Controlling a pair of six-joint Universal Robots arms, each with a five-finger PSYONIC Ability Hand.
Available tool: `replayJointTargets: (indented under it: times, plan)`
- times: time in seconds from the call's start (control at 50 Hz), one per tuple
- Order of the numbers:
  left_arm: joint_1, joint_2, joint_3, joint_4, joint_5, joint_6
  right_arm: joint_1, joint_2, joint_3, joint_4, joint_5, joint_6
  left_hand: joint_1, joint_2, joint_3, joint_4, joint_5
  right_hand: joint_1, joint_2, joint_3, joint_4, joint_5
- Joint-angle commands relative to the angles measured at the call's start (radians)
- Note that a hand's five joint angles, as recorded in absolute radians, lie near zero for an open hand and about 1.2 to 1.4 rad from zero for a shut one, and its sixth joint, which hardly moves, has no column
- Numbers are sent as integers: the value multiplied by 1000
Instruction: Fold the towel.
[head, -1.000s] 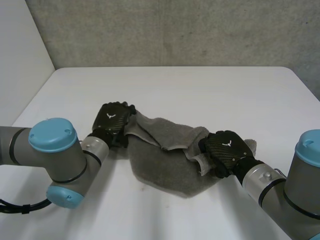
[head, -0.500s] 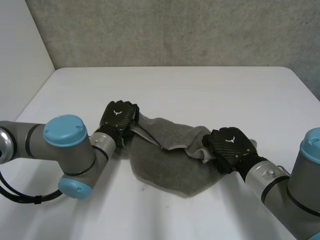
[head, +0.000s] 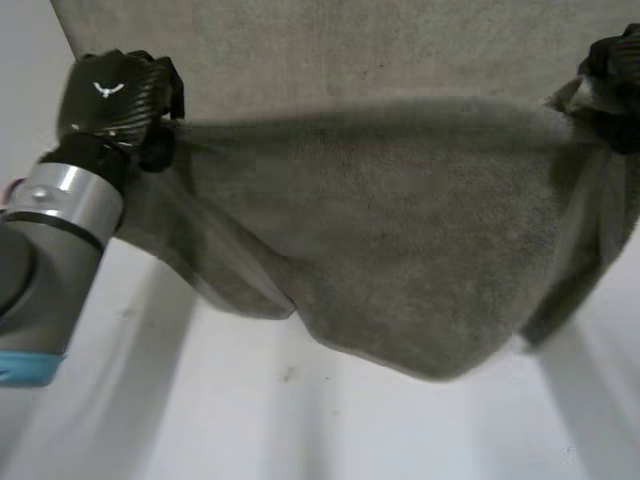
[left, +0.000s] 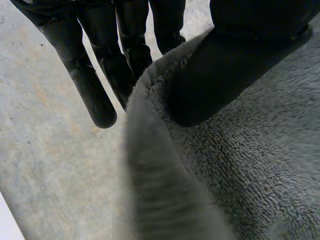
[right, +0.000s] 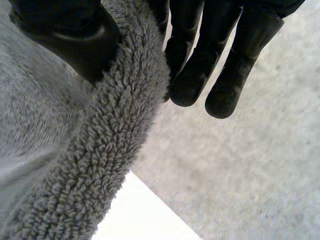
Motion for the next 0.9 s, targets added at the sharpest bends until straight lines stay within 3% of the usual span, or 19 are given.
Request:
replayJointTargets:
  times: [0.02,0.06,0.14,0.16,0.22,0.28,0.32,0.34,0.42,0.46,0.54,0.66,0.7,0.72,0.76,0.82,0.86,0.9]
  plan:
    - [6,-32,19,-259,64,4,-57,194,-148,358,-107,-238,210,180,181,179,201,63,74,63,58,56]
    - [9,-144,63,-342,86,5,-44,234,-172,403,-95,-302,210,180,181,179,201,63,74,63,58,56]
    - [15,-239,131,-383,84,19,34,373,-261,458,-38,-375,210,180,181,179,201,63,74,63,58,56]
    - [20,-288,170,-386,86,40,34,374,-262,458,-38,-375,210,180,181,179,201,63,74,63,58,56]
    - [20,-357,272,-374,87,97,124,518,-457,420,68,-375,210,180,181,179,201,63,74,63,58,56]
    - [20,-411,423,-329,86,166,149,561,-550,386,93,-372,210,180,181,179,201,63,74,63,58,56]
    - [18,-422,511,-285,84,189,180,625,-747,257,108,-358,210,180,181,179,201,63,74,63,58,56]
    - [18,-425,593,-232,80,197,180,626,-748,256,108,-358,210,180,181,179,201,63,74,63,58,56]
    - [18,-408,712,-84,46,180,189,629,-894,-51,114,-215,210,180,181,179,201,63,74,63,58,56]
    - [21,-361,743,61,11,159,184,612,-886,-154,115,-131,210,180,181,179,201,63,74,63,58,56]
    - [26,-328,729,147,-2,128,172,523,-793,-299,109,92,210,180,181,179,201,63,74,63,58,56]
    - [30,-307,512,59,7,71,166,497,-627,-211,62,160,210,180,181,179,201,63,74,63,58,56]
    - [33,-305,435,33,9,66,163,500,-518,-101,-25,110,210,180,181,179,201,63,74,63,58,56]
    - [41,-305,348,13,10,63,163,500,-518,-100,-26,110,210,180,181,179,201,63,74,63,58,56]
    - [53,-305,255,0,15,62,164,521,-402,-12,-100,-8,210,180,181,179,201,63,74,63,58,56]
    - [69,-313,78,3,17,62,164,543,-335,13,-124,-88,210,180,181,179,201,63,74,63,58,56]
    - [70,-320,4,11,18,63,163,602,-222,49,-124,-268,210,180,181,179,201,63,74,63,58,56]
    - [70,-330,-61,20,23,63,161,628,-175,55,-118,-357,210,180,181,179,201,63,74,63,58,56]
